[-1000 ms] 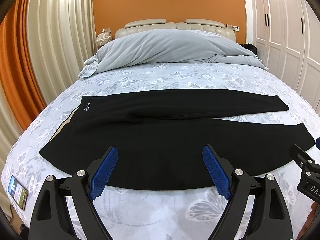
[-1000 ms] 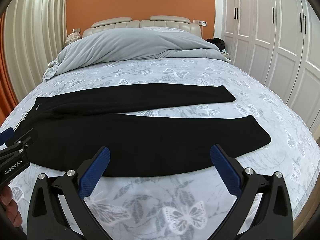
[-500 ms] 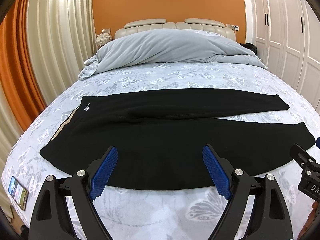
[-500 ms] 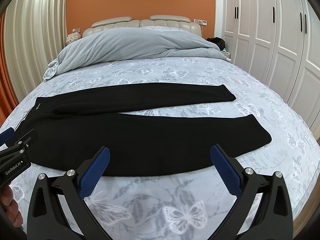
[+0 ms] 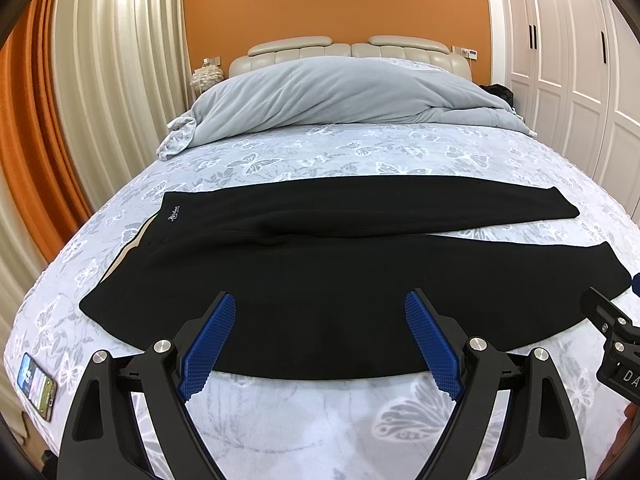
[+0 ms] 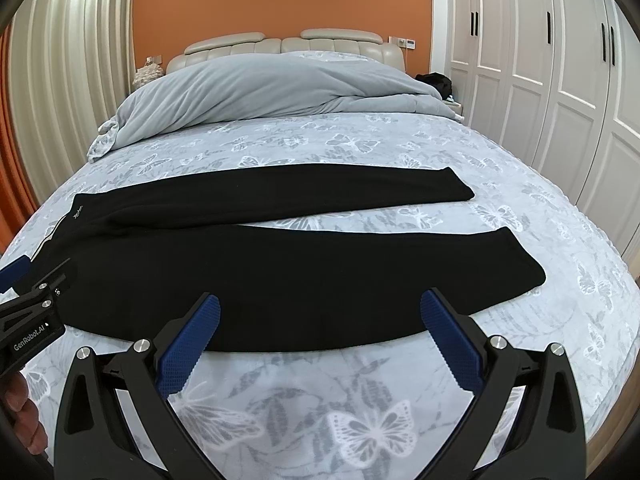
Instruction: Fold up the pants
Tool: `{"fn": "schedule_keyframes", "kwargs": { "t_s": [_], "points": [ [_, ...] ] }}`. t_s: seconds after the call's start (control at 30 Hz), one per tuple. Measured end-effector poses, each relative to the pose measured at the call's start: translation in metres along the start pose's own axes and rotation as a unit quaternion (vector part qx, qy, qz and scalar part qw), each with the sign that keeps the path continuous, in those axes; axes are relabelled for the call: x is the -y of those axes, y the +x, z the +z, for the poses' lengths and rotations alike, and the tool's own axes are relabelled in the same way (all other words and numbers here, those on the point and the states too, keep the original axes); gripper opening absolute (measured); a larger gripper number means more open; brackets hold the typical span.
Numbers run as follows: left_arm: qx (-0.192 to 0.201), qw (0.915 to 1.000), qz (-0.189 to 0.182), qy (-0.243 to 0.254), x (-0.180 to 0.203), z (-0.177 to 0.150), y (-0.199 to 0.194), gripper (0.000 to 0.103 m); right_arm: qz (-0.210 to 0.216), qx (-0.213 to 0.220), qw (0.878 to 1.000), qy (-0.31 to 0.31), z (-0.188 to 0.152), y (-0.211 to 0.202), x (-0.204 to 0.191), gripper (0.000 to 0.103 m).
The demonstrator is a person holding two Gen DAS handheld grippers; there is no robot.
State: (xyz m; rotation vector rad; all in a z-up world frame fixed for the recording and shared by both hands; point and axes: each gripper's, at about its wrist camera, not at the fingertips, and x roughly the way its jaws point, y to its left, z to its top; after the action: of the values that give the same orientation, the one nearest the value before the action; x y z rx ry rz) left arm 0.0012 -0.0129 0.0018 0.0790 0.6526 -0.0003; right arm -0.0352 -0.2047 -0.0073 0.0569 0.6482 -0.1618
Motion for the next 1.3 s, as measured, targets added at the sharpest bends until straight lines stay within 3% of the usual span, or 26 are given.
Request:
{"fn": "schedule_keyframes", "kwargs": {
  "t_s": [0.2, 0.3, 0.43, 0.5, 0.63, 0.73, 0.83, 1.0, 1.13, 1.17, 1.2, 1.23, 1.27, 1.3],
  "points": [
    [-0.026, 0.9986, -0.038, -0.025, -0.016, 0.007, 0.002, 0.084, 0.030, -0.032, 0.999, 0.014, 0.005, 0.011, 0.014, 0.098],
    [-0.039, 0.9971, -0.063, -0.017, -0.031, 0.021, 0.009, 0.085, 0.041, -0.057, 0.997, 0.009, 0.027, 0.021, 0.037, 0.098],
    [-0.042, 0.9968, -0.063, -0.022, -0.073, 0.051, 0.031, 0.088, 0.025, -0.064, 0.998, -0.004, 0.068, 0.051, 0.084, 0.098],
    [-0.050, 0.9968, -0.051, -0.035, -0.103, 0.069, 0.055, 0.088, 0.032, -0.073, 0.997, 0.003, 0.086, 0.081, 0.112, 0.098],
    [-0.080, 0.9935, 0.015, -0.081, -0.182, 0.106, 0.131, 0.088, 0.035, -0.101, 0.994, 0.033, 0.113, 0.156, 0.161, 0.098],
    [-0.109, 0.9851, 0.048, -0.123, -0.235, 0.126, 0.190, 0.088, 0.029, -0.118, 0.990, 0.070, 0.130, 0.215, 0.193, 0.098],
    [-0.147, 0.9681, 0.065, -0.193, -0.288, 0.140, 0.256, 0.088, 0.020, -0.130, 0.984, 0.124, 0.143, 0.269, 0.220, 0.098],
    [-0.185, 0.9446, 0.115, -0.246, -0.327, 0.135, 0.332, 0.088, -0.013, -0.150, 0.978, 0.142, 0.155, 0.339, 0.237, 0.098],
    [-0.213, 0.9371, 0.122, -0.248, -0.333, 0.128, 0.373, 0.088, -0.040, -0.153, 0.980, 0.119, 0.162, 0.369, 0.237, 0.098],
    [-0.198, 0.9405, 0.133, -0.242, -0.333, 0.130, 0.375, 0.088, -0.045, -0.152, 0.982, 0.107, 0.163, 0.372, 0.233, 0.098],
    [-0.186, 0.9451, 0.135, -0.232, -0.329, 0.131, 0.376, 0.085, -0.047, -0.154, 0.983, 0.090, 0.163, 0.375, 0.227, 0.098],
    [-0.185, 0.9469, 0.132, -0.227, -0.327, 0.132, 0.376, 0.072, -0.050, -0.156, 0.983, 0.078, 0.163, 0.377, 0.223, 0.098],
    [-0.186, 0.9475, 0.133, -0.224, -0.327, 0.133, 0.378, 0.065, -0.051, -0.154, 0.985, 0.060, 0.162, 0.377, 0.218, 0.088],
    [-0.184, 0.9487, 0.138, -0.217, -0.326, 0.134, 0.377, 0.037, -0.040, -0.151, 0.986, 0.053, 0.162, 0.375, 0.215, 0.070]
  ]
}}
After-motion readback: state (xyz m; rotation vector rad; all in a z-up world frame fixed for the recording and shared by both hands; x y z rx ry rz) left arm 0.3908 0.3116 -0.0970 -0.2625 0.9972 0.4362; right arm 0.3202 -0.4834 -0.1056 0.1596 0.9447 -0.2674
